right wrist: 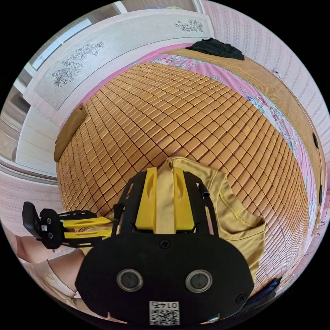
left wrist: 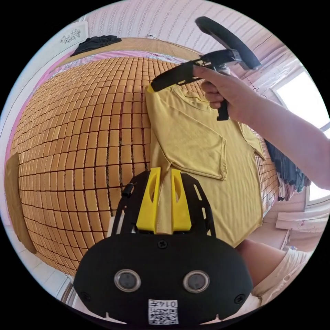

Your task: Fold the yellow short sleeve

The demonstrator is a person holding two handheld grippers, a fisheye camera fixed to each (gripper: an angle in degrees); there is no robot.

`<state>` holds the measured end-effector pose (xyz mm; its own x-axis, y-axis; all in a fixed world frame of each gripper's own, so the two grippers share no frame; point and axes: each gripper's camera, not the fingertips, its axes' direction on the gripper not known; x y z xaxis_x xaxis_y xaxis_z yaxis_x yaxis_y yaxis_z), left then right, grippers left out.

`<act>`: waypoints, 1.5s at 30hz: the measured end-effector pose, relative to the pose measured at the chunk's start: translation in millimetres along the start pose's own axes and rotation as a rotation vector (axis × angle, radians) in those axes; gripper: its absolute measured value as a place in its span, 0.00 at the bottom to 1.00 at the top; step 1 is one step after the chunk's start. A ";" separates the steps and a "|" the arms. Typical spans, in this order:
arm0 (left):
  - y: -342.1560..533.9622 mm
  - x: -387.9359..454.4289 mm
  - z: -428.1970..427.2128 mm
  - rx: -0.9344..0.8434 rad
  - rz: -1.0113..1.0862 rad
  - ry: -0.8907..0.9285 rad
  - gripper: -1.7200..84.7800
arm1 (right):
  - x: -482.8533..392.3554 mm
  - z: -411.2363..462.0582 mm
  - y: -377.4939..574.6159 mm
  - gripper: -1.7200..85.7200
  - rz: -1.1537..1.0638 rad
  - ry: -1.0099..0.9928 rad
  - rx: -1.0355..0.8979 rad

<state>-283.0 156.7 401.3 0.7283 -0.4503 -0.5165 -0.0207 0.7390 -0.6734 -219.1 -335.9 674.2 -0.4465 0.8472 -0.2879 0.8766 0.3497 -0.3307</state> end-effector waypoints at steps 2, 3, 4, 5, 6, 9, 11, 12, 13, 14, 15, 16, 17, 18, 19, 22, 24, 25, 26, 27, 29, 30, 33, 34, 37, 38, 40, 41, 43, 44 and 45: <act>-6.1 0.8 7.4 0.000 -0.015 0.026 0.03 | 1.1 8.7 -6.8 0.04 0.002 0.007 -0.050; -9.6 0.8 11.0 -0.003 -0.035 0.038 0.02 | 1.2 6.8 -7.6 0.03 0.001 0.001 -0.049; -12.2 2.2 13.6 0.001 -0.045 0.024 0.01 | 0.8 -0.5 -8.8 0.03 -0.006 -0.003 -0.025; -13.4 3.3 14.5 0.007 -0.046 0.013 0.01 | 0.5 -7.9 -9.7 0.02 -0.010 0.003 0.002; -15.6 4.9 16.6 0.024 -0.048 0.002 0.01 | 0.6 -9.8 -10.4 0.02 -0.012 0.003 0.007; -22.3 3.6 33.5 0.027 -0.079 0.039 0.01 | 1.9 5.1 -14.0 0.02 -0.032 0.010 -0.058; -28.4 2.7 41.6 0.018 -0.111 0.067 0.01 | 4.3 8.3 -13.1 0.03 -0.062 -0.004 -0.071; -32.9 4.9 46.4 0.007 -0.117 0.066 0.01 | 4.9 7.3 -14.4 0.04 -0.070 -0.010 -0.088; -37.0 8.0 51.6 -0.009 -0.119 0.061 0.01 | 6.1 1.7 -15.0 0.05 -0.089 -0.016 -0.098; -39.0 9.6 54.0 -0.016 -0.120 0.062 0.02 | 8.6 -7.0 -12.5 0.07 -0.102 -0.015 -0.084; -41.9 13.2 57.2 -0.014 -0.122 0.059 0.02 | 10.7 -12.2 -10.4 0.07 -0.103 -0.009 -0.069; -44.5 17.1 60.6 -0.014 -0.123 0.056 0.03 | 16.9 -23.3 -4.8 0.07 -0.091 0.007 -0.039; -46.0 19.1 62.7 -0.019 -0.123 0.054 0.04 | 25.1 -34.4 2.6 0.08 -0.075 0.006 -0.013; -49.1 23.3 67.7 -0.038 -0.121 0.046 0.05 | 29.7 -39.9 7.1 0.08 -0.062 -0.001 0.000; -52.0 27.7 72.6 -0.057 -0.120 0.028 0.07 | 38.7 -51.7 18.9 0.08 -0.034 -0.019 0.031; -58.4 40.2 82.7 -0.081 -0.105 -0.014 0.08 | 52.1 -78.6 64.0 0.07 0.027 -0.008 0.101; -62.8 48.8 89.2 -0.098 -0.091 -0.020 0.08 | 54.4 -87.8 99.2 0.07 0.054 0.005 0.112; -65.9 55.3 93.5 -0.107 -0.079 -0.021 0.08 | 54.6 -91.2 125.2 0.07 0.072 0.006 0.106; -67.6 59.3 95.7 -0.109 -0.068 -0.020 0.08 | 52.7 -95.6 154.2 0.06 0.080 -0.002 0.127; -71.4 67.5 100.1 -0.111 -0.048 -0.018 0.08 | 51.5 -97.8 169.3 0.07 0.086 -0.007 0.141; -78.2 81.5 108.2 -0.115 -0.014 -0.016 0.08 | 49.4 -100.7 224.2 0.07 0.147 -0.006 0.138; -83.7 91.5 114.9 -0.123 0.008 -0.012 0.08 | 49.8 -100.0 236.6 0.07 0.170 -0.002 0.122; -100.3 121.0 131.9 -0.126 0.071 0.015 0.08 | 54.0 -99.5 297.1 0.08 0.298 0.057 0.074; -108.2 135.2 139.7 -0.130 0.103 0.025 0.08 | 57.2 -100.8 319.7 0.08 0.346 0.073 0.071; -129.5 176.5 160.3 -0.144 0.214 0.068 0.08 | 71.8 -99.8 373.3 0.08 0.475 0.049 0.023; -133.8 185.8 164.6 -0.148 0.241 0.078 0.08 | 75.8 -102.1 396.7 0.08 0.527 0.048 0.043; -150.0 225.0 183.1 -0.176 0.361 0.124 0.07 | 80.8 -106.6 431.4 0.08 0.608 0.066 0.078; -153.8 235.4 188.2 -0.185 0.393 0.132 0.07 | 83.9 -109.3 454.0 0.08 0.661 0.083 0.098; -168.2 277.5 210.3 -0.221 0.521 0.147 0.07 | 89.0 -112.7 487.3 0.09 0.746 0.112 0.131; -171.9 287.8 216.1 -0.231 0.548 0.149 0.07 | 92.9 -114.4 508.9 0.09 0.801 0.123 0.157; -179.6 307.8 227.9 -0.245 0.594 0.152 0.07 | 95.0 -115.0 519.3 0.09 0.826 0.127 0.168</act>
<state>101.1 -0.4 483.8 0.4409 -0.0802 -0.8940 -0.5576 0.7560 -0.3429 214.3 -27.9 578.5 0.3572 0.8460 -0.3959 0.8693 -0.4561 -0.1903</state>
